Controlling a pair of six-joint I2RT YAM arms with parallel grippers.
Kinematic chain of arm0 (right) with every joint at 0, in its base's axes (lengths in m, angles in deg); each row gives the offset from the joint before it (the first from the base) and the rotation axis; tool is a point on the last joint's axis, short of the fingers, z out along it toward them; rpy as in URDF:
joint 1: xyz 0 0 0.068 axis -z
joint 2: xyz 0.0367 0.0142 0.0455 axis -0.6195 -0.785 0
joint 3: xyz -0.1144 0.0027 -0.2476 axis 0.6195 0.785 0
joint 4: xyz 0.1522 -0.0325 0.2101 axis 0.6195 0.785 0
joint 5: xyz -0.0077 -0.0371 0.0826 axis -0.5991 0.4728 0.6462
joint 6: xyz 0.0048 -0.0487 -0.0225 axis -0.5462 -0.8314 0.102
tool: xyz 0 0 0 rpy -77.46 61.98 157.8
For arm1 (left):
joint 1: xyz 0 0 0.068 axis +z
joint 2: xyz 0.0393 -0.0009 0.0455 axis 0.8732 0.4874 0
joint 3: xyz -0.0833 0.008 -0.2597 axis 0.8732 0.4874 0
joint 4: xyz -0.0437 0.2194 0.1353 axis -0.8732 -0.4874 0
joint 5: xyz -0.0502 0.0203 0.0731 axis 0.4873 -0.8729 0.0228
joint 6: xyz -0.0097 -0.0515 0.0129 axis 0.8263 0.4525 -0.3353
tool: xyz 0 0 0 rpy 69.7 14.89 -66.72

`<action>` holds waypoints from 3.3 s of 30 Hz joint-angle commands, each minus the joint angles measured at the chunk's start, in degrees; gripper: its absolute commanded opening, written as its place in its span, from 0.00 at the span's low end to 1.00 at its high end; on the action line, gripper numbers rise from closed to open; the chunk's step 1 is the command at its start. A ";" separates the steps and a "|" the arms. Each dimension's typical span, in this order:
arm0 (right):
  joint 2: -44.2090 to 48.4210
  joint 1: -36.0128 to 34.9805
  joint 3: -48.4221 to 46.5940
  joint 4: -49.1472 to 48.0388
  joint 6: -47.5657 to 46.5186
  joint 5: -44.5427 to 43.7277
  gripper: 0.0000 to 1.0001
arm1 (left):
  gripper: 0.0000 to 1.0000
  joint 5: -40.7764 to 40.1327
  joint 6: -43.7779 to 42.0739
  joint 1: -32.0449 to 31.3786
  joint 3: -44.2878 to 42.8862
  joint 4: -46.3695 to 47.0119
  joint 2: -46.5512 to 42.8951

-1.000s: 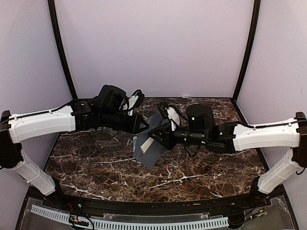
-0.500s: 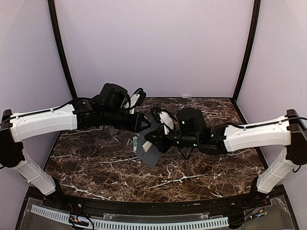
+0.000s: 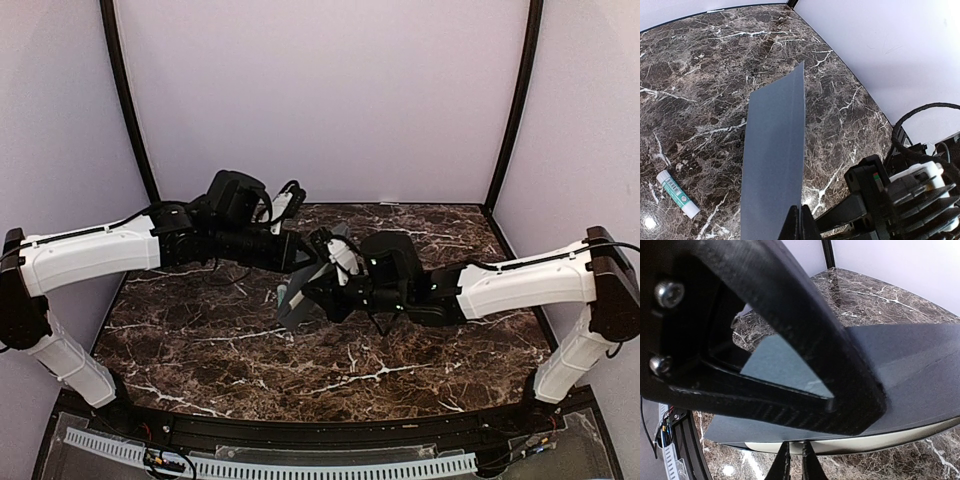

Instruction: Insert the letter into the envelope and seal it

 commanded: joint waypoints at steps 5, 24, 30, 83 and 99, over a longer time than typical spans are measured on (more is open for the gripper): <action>-1.72 -0.63 0.09 -3.43 -1.23 -2.34 0.08 | 0.00 2.14 0.77 -0.16 -2.17 1.59 -0.76; 4.22 1.95 2.31 0.37 3.80 0.97 0.46 | 0.00 -6.16 -2.93 -0.17 0.02 6.35 -1.13; 5.72 9.89 5.77 -1.32 16.49 10.85 0.60 | 0.00 -6.67 -3.66 -0.21 1.08 9.98 -0.80; -5.68 17.64 6.41 -10.80 30.08 19.01 0.93 | 0.00 -4.04 -5.35 -0.27 3.15 18.88 1.96; 7.99 19.34 8.63 -0.47 14.77 23.06 0.96 | 0.00 -6.06 -6.32 -0.26 2.04 16.14 1.44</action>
